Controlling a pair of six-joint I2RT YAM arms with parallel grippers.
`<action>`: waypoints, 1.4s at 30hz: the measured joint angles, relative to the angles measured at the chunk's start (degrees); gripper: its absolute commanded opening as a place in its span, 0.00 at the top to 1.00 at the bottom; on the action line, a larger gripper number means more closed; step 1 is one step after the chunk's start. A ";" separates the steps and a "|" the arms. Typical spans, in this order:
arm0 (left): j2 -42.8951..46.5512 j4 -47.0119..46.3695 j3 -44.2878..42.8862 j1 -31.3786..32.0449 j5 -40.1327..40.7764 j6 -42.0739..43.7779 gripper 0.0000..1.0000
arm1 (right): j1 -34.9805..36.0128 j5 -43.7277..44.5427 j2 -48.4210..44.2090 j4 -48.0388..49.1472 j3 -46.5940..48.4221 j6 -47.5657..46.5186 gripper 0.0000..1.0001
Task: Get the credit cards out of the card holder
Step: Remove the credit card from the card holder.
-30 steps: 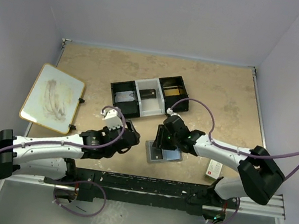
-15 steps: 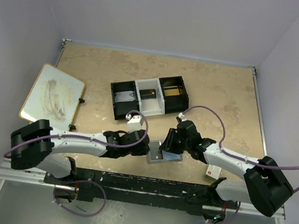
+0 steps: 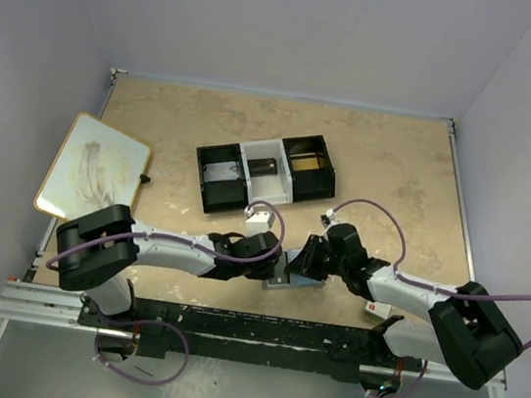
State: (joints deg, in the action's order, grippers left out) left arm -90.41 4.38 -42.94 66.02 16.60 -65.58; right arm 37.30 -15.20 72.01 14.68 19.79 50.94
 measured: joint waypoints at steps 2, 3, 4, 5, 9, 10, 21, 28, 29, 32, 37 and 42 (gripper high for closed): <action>-0.94 0.09 -0.90 0.02 0.13 0.02 1.00 | -0.24 -0.50 0.04 1.03 -0.74 0.31 0.79; -1.33 0.48 -1.38 0.04 0.33 0.04 1.00 | -0.35 -0.66 0.04 1.51 -1.11 0.48 0.79; -1.73 0.92 -1.77 0.09 0.52 -0.04 1.00 | -0.48 -0.81 0.04 1.97 -1.42 0.59 0.79; -1.92 1.31 -2.16 0.15 0.74 -0.13 1.00 | -0.59 -0.90 0.04 2.56 -1.79 0.90 0.79; -2.49 2.64 -2.97 0.79 2.12 -0.63 1.00 | -1.05 -1.25 0.04 4.94 -3.10 1.75 0.78; -2.60 2.99 -3.15 0.98 2.56 -0.90 1.00 | -1.18 -1.36 0.02 5.73 -3.58 2.10 0.78; -1.92 7.28 -3.78 2.23 5.81 -2.32 1.00 | -3.48 -4.48 0.37 12.02 -6.93 4.37 0.79; -2.27 8.11 -3.78 2.27 5.84 -2.03 1.00 | -3.78 -5.99 0.85 13.11 -7.30 4.59 0.78; -2.45 8.13 -3.98 2.27 5.77 -1.66 1.00 | -3.93 -6.45 1.25 13.62 -7.41 4.61 0.78; -3.19 8.81 -4.98 2.49 5.68 -0.76 1.00 | -4.28 -7.74 2.36 16.98 -8.57 5.38 0.79; -4.55 11.10 -7.08 3.32 6.38 0.13 1.00 | -4.98 -9.22 4.33 23.32 -10.73 6.75 1.00; -5.05 12.09 -7.82 3.76 7.26 0.22 1.00 | -5.84 -10.21 5.84 27.89 -12.37 7.28 1.00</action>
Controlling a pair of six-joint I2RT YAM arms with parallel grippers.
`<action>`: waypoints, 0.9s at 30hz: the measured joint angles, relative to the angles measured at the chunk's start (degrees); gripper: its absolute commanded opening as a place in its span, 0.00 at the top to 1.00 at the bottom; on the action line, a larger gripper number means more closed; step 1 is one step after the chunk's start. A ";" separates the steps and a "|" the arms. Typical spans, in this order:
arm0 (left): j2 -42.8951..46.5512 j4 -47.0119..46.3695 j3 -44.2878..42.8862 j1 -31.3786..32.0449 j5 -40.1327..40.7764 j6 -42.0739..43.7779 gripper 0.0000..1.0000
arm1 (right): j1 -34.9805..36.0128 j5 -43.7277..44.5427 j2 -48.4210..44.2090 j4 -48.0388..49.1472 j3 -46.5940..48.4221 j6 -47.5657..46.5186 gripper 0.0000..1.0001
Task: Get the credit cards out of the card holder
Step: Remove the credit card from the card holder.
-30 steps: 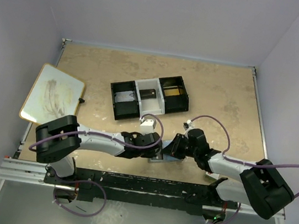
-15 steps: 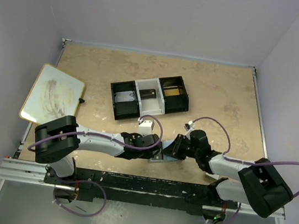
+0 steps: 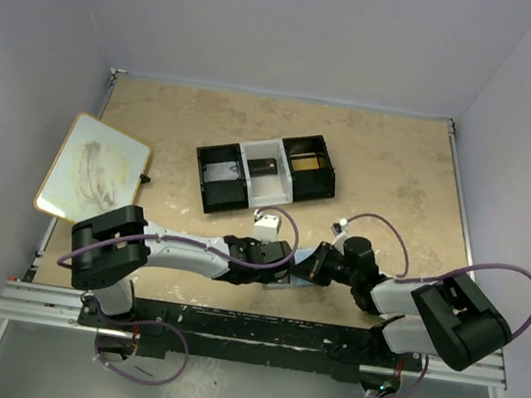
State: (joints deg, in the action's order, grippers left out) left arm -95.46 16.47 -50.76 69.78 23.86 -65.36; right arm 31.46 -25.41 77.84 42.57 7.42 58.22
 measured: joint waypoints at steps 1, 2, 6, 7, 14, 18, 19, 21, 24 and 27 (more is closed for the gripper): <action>-0.11 0.28 -0.17 0.04 0.22 -0.02 1.00 | -0.13 -0.17 0.09 0.46 -0.17 0.04 1.00; -0.22 0.50 -0.33 0.07 0.42 -0.02 1.00 | -0.37 -0.48 0.11 0.76 -0.26 0.04 1.00; -0.66 1.22 -0.94 0.15 1.29 -0.17 1.00 | -1.99 -1.92 -1.40 0.63 -0.66 0.00 1.00; -0.81 1.18 -1.01 0.15 1.46 -0.44 1.00 | -2.73 -2.49 -2.43 0.02 -0.70 -0.22 1.00; -1.46 0.81 -1.51 0.17 2.12 -1.49 1.00 | -8.22 -4.42 -7.19 -4.94 -0.70 -2.45 1.00; -1.51 0.83 -1.53 0.33 2.34 -1.49 1.00 | -9.09 -5.20 -7.06 -7.69 -0.70 -3.78 0.85; -1.55 0.83 -1.53 0.37 2.40 -1.51 1.00 | -9.11 -5.99 -6.84 -7.67 -0.70 -4.24 0.83; -1.60 0.83 -1.55 0.39 2.45 -1.49 1.00 | -9.11 -7.61 -6.01 -7.08 -0.70 -5.33 0.79; -1.79 0.79 -1.75 0.39 2.49 -1.49 1.00 | -9.09 -10.05 -2.95 -4.57 -0.70 -6.25 0.74; -2.27 0.61 -2.21 0.39 2.60 -1.49 1.00 | -9.09 -12.48 1.25 -0.61 -0.70 -6.40 0.70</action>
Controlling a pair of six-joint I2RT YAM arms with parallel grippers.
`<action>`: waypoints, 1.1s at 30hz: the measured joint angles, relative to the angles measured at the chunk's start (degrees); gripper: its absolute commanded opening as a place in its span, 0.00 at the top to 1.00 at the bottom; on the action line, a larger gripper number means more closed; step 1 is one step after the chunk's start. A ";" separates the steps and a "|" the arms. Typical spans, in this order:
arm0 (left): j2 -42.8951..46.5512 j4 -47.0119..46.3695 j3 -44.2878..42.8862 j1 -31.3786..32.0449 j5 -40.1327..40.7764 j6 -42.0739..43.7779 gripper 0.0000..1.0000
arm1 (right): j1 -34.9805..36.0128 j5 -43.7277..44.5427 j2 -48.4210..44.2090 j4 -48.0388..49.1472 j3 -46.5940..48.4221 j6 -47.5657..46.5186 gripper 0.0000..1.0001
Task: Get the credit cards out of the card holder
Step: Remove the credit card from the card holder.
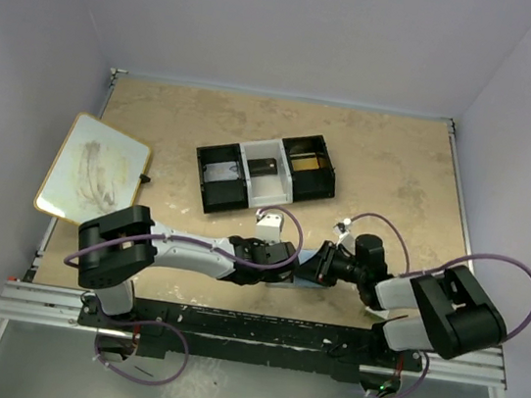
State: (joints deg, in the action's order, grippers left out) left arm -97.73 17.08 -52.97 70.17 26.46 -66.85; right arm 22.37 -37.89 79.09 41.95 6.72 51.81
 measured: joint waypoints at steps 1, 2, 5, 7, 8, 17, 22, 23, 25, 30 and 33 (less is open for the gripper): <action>0.00 0.00 0.00 0.00 0.00 -0.02 1.00 | -0.09 -0.87 1.27 1.62 0.00 -0.02 0.69; 0.00 0.00 0.00 0.00 0.00 -0.02 1.00 | -0.13 -1.68 2.34 2.93 0.00 -0.04 0.69; 0.00 -0.02 0.00 0.00 0.00 -0.02 1.00 | -0.33 -3.72 6.34 7.52 0.00 0.02 0.69; -0.02 -0.02 0.00 0.00 0.00 0.00 1.00 | -0.68 -4.70 8.26 10.21 -0.24 0.09 0.68; -0.04 -0.04 0.00 0.00 0.00 0.00 1.00 | -0.83 -5.07 8.96 11.39 -0.39 0.11 0.68; -0.52 -0.11 -0.20 0.04 -0.02 0.02 1.00 | 0.59 -2.69 5.77 10.75 -1.22 0.02 0.67; -0.87 -0.11 -0.35 0.13 -0.04 0.02 1.00 | 1.36 -2.19 4.24 10.16 -1.33 0.44 0.70; -0.90 -0.20 -0.35 0.15 -0.04 0.02 1.00 | 1.38 -2.27 4.24 10.80 -1.57 0.81 0.71; -0.96 -0.28 -0.35 0.26 -0.04 0.02 1.00 | 1.55 -2.34 4.26 12.28 -2.14 1.79 0.74; -1.05 -0.28 -0.35 0.42 0.00 0.02 1.00 | 1.64 -2.08 4.02 13.33 -2.82 3.87 0.81; -1.05 -0.26 -0.35 0.42 0.20 0.02 1.00 | 1.68 -2.05 2.82 13.22 -3.23 4.85 0.83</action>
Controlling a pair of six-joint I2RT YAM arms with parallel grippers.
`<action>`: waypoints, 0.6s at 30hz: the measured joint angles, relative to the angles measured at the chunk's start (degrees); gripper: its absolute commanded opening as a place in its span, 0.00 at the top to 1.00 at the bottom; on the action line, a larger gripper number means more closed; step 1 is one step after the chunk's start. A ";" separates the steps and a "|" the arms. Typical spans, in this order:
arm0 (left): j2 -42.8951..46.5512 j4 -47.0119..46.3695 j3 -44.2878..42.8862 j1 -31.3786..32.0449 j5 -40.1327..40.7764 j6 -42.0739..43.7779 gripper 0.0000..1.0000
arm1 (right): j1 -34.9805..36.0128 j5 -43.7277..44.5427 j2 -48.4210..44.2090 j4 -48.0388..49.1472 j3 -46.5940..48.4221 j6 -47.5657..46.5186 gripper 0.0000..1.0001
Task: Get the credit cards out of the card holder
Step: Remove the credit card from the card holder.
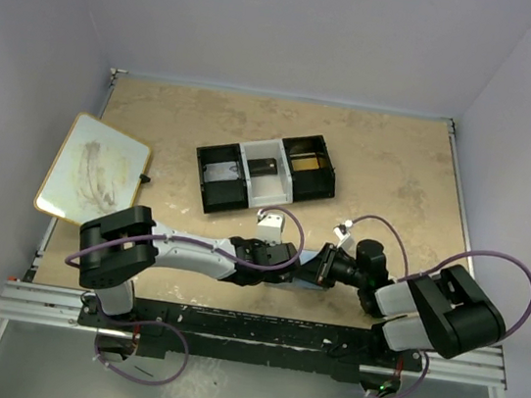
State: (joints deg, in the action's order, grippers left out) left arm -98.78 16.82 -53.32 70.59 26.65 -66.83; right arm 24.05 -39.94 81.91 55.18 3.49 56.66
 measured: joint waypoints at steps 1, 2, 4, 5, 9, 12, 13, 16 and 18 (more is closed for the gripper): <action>0.00 0.00 0.00 0.00 0.02 0.00 1.00 | 0.02 -0.02 -0.59 -0.11 0.00 0.22 0.83; 0.00 0.00 0.00 0.00 0.04 0.00 1.00 | 0.04 -0.02 -1.11 -0.42 0.00 0.42 0.83; 0.00 0.00 -0.04 0.00 0.09 0.02 1.00 | 0.09 0.00 -1.88 -0.85 0.00 0.90 0.82; 0.00 -0.02 -0.07 0.00 0.09 0.04 1.00 | 0.24 0.20 -2.10 -0.98 0.00 1.16 0.81; -0.04 -0.09 -0.09 0.07 0.09 0.35 1.00 | 0.98 1.88 -2.32 -2.45 0.02 1.77 0.80; -0.11 -0.28 -0.24 0.07 0.61 0.59 1.00 | 2.82 3.78 -2.34 -5.05 0.44 1.99 0.78; -0.11 -0.46 -0.26 0.04 0.81 0.63 1.00 | 3.52 4.39 -2.47 -5.90 0.61 2.19 0.77; -0.33 -1.20 -0.28 -0.04 1.95 0.94 1.00 | 5.86 6.25 -3.58 -9.66 1.88 2.69 0.73; -0.59 -1.75 -0.28 -0.09 2.86 1.40 1.00 | 7.58 7.93 -4.57 -13.55 3.72 2.75 0.73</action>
State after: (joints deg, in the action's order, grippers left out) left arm -99.37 15.07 -53.60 70.50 29.52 -65.43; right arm 31.64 -32.01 77.34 41.63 7.20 59.42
